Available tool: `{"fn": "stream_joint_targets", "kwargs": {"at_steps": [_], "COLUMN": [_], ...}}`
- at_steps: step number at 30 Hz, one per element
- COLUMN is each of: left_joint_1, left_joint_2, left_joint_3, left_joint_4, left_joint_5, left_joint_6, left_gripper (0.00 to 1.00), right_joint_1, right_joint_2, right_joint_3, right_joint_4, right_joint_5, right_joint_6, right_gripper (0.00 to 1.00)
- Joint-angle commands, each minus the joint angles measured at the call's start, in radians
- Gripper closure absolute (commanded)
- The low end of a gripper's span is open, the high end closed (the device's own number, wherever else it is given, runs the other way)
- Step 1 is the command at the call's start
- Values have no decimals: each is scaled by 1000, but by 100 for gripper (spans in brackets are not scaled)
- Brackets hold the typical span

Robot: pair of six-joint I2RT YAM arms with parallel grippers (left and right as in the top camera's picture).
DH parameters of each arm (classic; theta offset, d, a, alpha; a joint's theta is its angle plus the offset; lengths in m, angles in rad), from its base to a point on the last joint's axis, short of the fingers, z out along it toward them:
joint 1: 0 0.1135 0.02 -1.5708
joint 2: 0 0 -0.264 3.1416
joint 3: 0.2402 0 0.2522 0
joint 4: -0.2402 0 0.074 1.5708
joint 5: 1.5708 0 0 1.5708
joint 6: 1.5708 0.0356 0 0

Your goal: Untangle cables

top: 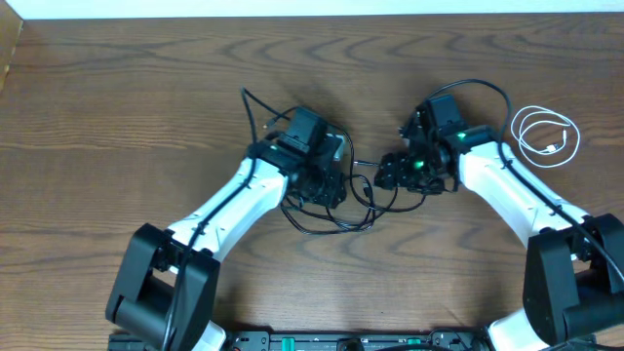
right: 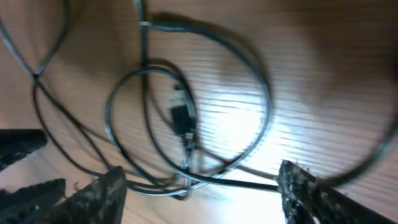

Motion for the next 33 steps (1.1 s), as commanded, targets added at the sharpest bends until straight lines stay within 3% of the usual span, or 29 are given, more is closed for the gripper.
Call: {"fn": "stream_joint_targets", "kwargs": {"at_steps": [1, 25, 33], "left_joint_1": [-16, -22, -22], "left_joint_2": [43, 146, 157], "left_joint_3": [7, 6, 5], "left_joint_4": [8, 56, 58], "left_joint_5": [-95, -93, -100], "left_joint_6": [19, 16, 2], "left_gripper": [51, 51, 56], "right_joint_1": [-30, -24, -24], "right_joint_2": [2, 2, 2], "right_joint_3": [-2, -5, -5], "right_joint_4": [-23, -50, -50], "right_joint_5": [31, 31, 31], "right_joint_6": [-32, -57, -57], "right_gripper": [29, 26, 25]}}
